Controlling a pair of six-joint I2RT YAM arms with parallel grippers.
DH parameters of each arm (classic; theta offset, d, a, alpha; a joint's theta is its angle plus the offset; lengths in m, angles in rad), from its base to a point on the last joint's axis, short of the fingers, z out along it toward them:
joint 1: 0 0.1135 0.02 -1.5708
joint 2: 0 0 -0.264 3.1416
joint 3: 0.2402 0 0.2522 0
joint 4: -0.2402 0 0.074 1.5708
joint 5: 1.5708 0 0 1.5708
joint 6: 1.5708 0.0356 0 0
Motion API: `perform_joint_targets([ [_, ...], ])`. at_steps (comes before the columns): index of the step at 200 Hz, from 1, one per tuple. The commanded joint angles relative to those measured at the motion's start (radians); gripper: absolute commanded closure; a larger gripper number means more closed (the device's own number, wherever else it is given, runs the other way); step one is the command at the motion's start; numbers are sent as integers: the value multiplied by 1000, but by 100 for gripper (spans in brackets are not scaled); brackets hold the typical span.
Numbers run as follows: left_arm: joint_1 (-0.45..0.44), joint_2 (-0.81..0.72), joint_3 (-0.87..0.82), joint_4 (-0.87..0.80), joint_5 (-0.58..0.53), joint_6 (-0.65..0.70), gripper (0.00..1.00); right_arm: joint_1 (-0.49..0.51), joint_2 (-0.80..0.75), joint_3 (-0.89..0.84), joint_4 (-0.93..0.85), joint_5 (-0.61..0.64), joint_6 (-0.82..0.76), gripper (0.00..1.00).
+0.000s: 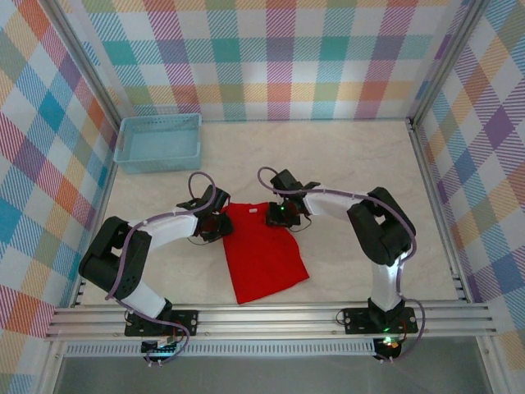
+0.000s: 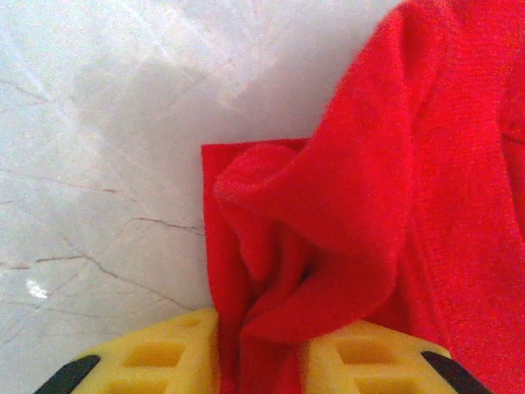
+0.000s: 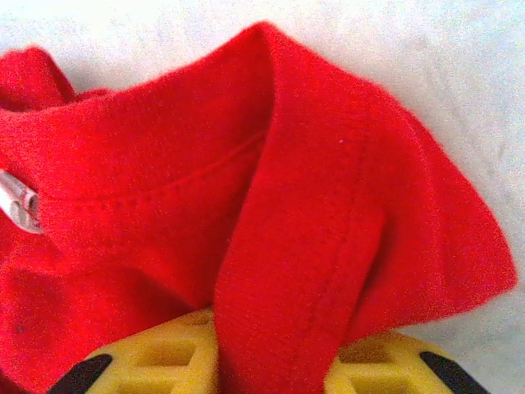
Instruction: Fold the inside-out t-shirt
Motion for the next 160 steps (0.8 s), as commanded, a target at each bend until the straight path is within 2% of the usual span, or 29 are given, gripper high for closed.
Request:
perform_joint_targets([
  [1, -19, 62, -19, 359, 161, 14, 74, 18, -27, -42, -31, -48, 46, 74],
  [10, -19, 60, -23, 357, 160, 16, 76, 17, -30, -46, -37, -29, 48, 74],
  [18, -19, 57, -26, 353, 160, 20, 78, 15, -35, -50, -42, -5, 53, 70],
  [52, -19, 49, -37, 339, 158, 32, 85, -6, -55, -47, -34, 67, 31, 42],
  [85, -19, 36, -38, 318, 142, 39, 91, -7, 41, 51, -114, 137, 3, 39],
  [95, -19, 19, -42, 306, 127, 43, 91, -10, 58, 61, -129, 156, 3, 42],
  [110, -19, -12, -50, 283, 103, 52, 92, -15, 62, 46, -116, 155, 7, 55],
  [134, -5, -43, -55, 238, 79, 69, 95, -19, 8, -12, -68, 165, 12, 81],
  [160, 38, -62, -66, 220, 81, 70, 99, -26, -102, -94, -9, 207, 21, 94],
])
